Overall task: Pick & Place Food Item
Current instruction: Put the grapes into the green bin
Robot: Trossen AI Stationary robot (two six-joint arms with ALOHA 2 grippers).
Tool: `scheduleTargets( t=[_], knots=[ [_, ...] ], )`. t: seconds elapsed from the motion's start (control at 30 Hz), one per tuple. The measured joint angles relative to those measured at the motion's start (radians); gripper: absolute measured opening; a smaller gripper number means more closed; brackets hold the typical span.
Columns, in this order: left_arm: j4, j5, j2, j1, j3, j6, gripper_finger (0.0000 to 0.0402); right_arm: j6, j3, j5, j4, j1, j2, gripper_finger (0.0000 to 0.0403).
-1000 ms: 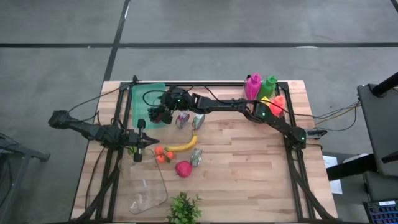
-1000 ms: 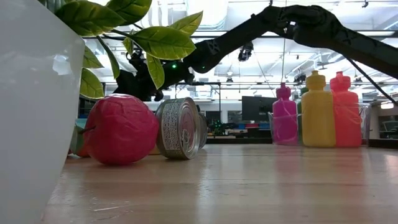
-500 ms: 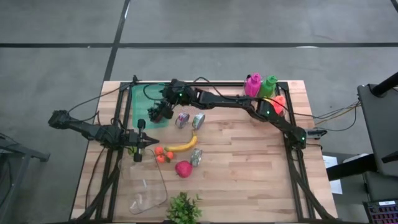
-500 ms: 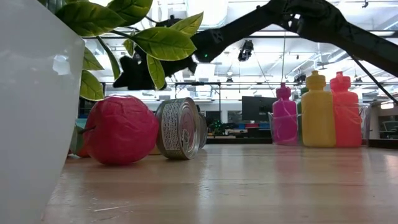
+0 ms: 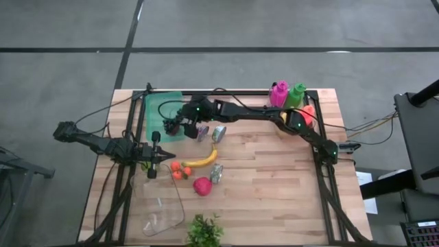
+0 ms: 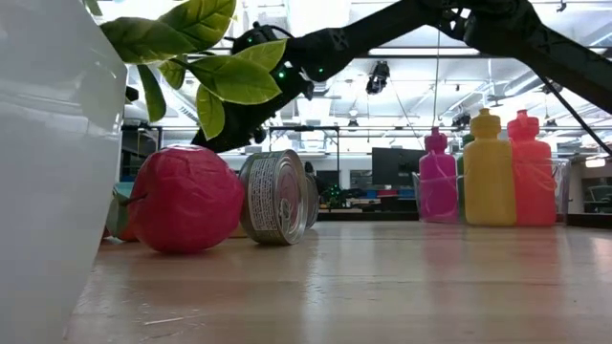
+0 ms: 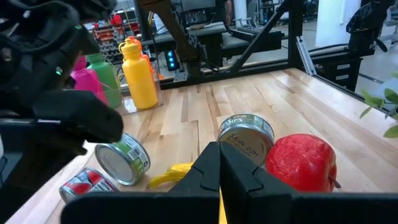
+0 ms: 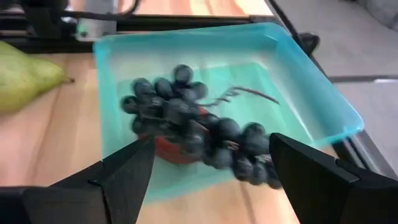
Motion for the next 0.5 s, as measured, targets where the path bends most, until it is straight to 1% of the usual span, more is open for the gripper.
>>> scheduleTargets(
  t=[0.1,0.17,0.5],
  knots=[
    [0.0,0.0,0.0,0.0,0.0,0.0,0.0,0.0,-0.044,0.004,0.108,0.015,0.0,0.0315],
    [0.0,0.0,0.0,0.0,0.0,-0.003,0.0,-0.002,-0.061,0.009,0.136,0.019,0.0,0.0315],
    [0.0,0.0,-0.001,0.0,0.0,-0.002,0.0,0.027,-0.13,0.009,0.166,0.023,0.002,0.0315]
  ],
)
